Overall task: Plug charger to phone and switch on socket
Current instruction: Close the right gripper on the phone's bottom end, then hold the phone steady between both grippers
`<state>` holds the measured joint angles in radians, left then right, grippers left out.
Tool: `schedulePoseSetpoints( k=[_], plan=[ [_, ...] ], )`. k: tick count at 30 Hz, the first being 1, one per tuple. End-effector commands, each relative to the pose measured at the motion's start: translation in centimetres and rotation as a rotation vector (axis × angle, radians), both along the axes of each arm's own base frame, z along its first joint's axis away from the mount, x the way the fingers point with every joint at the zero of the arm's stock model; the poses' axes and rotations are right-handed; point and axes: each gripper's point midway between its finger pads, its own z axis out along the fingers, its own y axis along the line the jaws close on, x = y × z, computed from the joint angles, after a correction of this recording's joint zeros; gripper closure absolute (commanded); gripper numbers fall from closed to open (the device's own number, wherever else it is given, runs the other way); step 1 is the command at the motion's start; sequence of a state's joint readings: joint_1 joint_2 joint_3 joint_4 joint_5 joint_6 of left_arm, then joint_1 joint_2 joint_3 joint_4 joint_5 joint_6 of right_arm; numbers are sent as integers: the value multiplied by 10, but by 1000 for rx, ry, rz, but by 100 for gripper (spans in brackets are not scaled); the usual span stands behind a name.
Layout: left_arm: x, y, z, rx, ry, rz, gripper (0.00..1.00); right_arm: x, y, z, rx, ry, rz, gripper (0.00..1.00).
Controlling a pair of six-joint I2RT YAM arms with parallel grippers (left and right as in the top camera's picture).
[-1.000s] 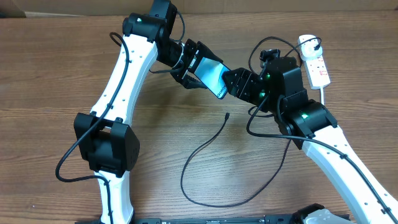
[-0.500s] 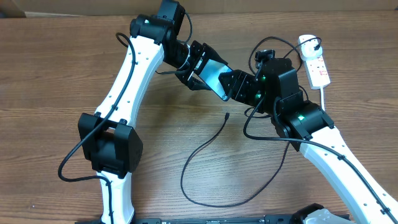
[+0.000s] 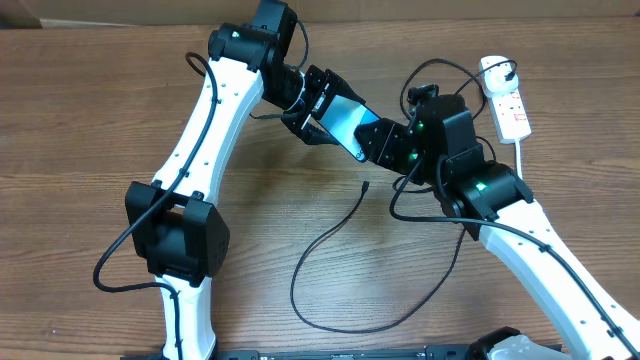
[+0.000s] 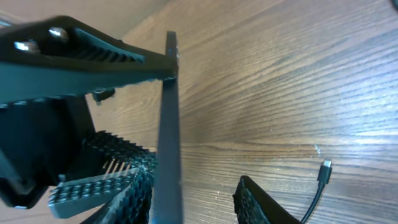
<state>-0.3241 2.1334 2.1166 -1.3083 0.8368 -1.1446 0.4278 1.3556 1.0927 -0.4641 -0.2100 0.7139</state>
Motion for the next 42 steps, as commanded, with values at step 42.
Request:
schedulePoseSetpoints(
  k=[42],
  plan=[
    [-1, -1, 22, 6, -117, -34, 30, 1, 14, 8, 44, -8, 57, 75]
  ],
)
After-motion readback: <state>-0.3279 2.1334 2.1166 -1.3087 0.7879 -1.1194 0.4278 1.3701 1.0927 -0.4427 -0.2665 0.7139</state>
